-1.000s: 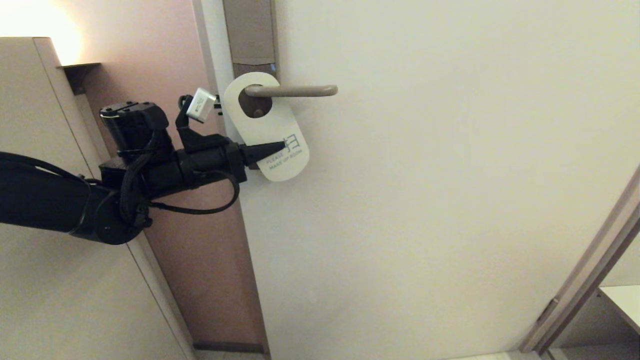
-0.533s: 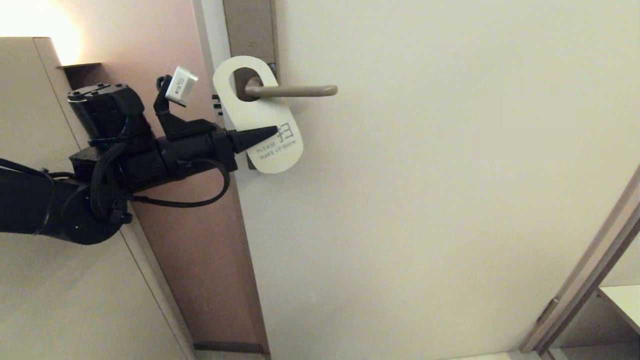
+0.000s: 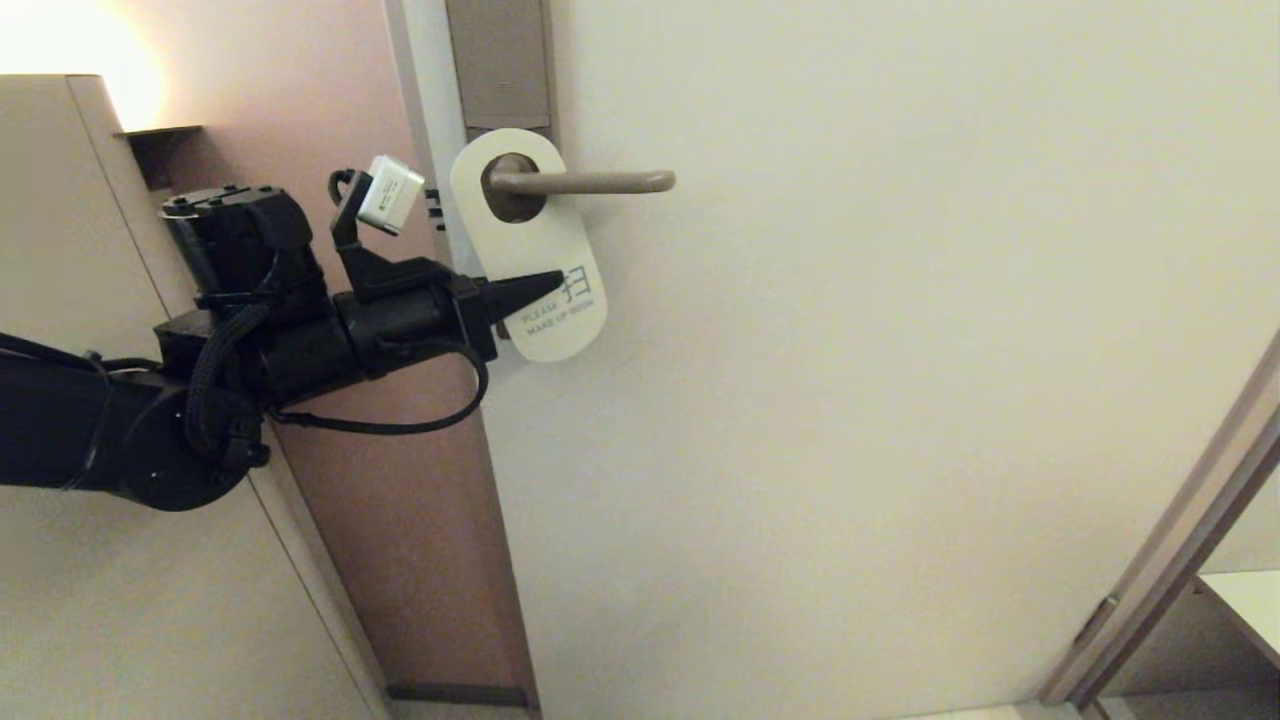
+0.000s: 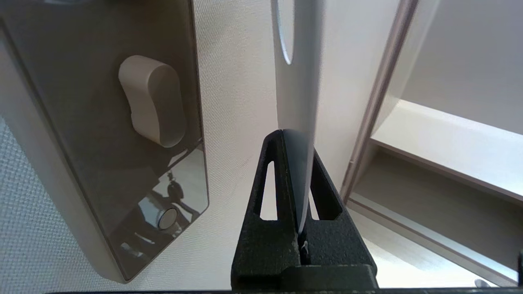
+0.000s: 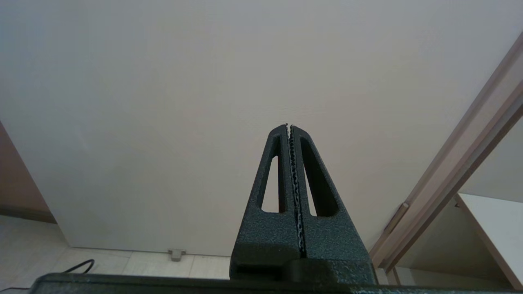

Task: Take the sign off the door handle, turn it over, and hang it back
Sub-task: Take down the sign

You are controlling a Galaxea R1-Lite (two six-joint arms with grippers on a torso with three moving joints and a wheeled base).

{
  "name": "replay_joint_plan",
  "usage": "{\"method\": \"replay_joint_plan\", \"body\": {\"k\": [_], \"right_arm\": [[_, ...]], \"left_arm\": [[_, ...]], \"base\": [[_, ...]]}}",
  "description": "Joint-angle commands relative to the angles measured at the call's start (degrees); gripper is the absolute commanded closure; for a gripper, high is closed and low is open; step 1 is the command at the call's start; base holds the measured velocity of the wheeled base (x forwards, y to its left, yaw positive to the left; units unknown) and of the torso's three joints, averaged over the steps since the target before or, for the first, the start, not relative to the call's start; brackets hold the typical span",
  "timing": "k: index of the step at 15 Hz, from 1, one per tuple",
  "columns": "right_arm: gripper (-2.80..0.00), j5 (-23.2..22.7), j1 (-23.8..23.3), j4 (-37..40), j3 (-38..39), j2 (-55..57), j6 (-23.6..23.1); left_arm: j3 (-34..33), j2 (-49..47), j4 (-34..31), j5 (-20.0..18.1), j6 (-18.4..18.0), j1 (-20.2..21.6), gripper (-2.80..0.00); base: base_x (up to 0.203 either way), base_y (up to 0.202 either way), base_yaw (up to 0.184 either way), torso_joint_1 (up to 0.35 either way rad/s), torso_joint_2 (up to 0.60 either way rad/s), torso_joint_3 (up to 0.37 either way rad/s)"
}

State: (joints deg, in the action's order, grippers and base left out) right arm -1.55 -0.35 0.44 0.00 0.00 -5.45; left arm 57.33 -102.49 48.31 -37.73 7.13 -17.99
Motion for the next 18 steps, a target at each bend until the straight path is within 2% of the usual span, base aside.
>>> {"method": "replay_joint_plan", "body": {"k": [1, 7, 12, 18], "right_arm": [[0.00, -0.03, 0.00, 0.00, 0.00, 0.00, -0.01], [0.00, -0.03, 0.00, 0.00, 0.00, 0.00, -0.09], [0.00, -0.03, 0.00, 0.00, 0.00, 0.00, -0.09], [0.00, -0.03, 0.00, 0.00, 0.00, 0.00, 0.00]], "left_arm": [[0.06, -0.47, 0.29, 0.84, -0.01, -0.94, 0.00], [0.06, -0.69, -0.92, 4.22, -3.93, -2.25, 0.00], [0.25, -1.38, -0.92, 7.66, -4.38, -5.11, 0.00], [1.76, -2.36, -0.50, 8.02, -4.51, -7.22, 0.00]], "base": [[0.000, 0.000, 0.000, 0.000, 0.00, 0.000], [0.000, 0.000, 0.000, 0.000, 0.00, 0.000], [0.000, 0.000, 0.000, 0.000, 0.00, 0.000], [0.000, 0.000, 0.000, 0.000, 0.00, 0.000]]}}
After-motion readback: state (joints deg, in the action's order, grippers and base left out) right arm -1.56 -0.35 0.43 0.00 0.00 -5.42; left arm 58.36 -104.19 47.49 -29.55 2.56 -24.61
